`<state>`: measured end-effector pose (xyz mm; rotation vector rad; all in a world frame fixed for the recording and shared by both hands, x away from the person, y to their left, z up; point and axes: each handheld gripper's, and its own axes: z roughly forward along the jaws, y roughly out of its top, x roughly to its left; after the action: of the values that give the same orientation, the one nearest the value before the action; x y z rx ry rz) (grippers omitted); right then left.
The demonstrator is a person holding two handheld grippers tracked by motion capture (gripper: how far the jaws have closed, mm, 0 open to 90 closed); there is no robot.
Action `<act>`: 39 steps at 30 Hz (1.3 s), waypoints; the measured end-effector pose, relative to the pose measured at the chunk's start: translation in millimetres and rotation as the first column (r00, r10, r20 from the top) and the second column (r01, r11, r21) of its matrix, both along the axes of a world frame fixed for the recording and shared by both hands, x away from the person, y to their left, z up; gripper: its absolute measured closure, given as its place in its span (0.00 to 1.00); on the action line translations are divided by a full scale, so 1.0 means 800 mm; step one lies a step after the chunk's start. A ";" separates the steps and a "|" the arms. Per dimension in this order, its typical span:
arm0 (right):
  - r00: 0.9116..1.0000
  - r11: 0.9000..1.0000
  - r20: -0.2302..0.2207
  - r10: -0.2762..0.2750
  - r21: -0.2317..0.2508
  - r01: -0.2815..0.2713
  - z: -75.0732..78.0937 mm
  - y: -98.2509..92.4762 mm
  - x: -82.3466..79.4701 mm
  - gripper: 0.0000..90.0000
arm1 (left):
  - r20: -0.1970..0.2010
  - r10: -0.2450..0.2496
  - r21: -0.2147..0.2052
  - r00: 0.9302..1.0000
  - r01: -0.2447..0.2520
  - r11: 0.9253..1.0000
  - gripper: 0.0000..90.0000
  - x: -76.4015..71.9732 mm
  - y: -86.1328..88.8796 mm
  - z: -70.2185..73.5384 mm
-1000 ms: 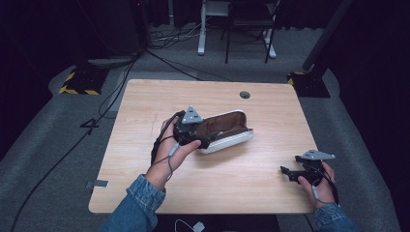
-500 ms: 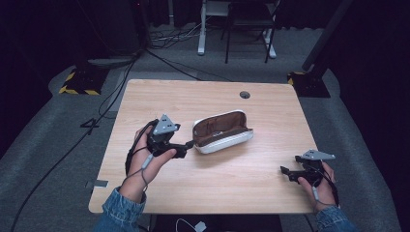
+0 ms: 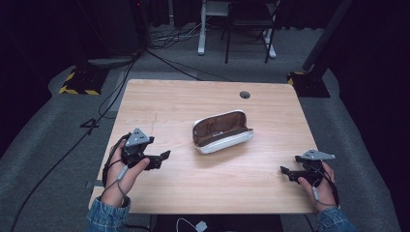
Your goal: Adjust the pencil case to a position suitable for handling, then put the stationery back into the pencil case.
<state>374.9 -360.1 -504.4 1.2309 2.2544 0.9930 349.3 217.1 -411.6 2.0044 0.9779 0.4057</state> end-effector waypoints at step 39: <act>1.000 1.000 -0.001 0.001 0.003 -0.001 0.000 0.000 0.000 0.18 | -0.126 0.041 0.148 0.991 -0.022 0.989 0.20 -0.023 0.056 -0.113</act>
<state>374.9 -360.4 -504.3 1.2324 2.2552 0.9967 330.8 262.2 -502.2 2.1716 1.0875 0.3782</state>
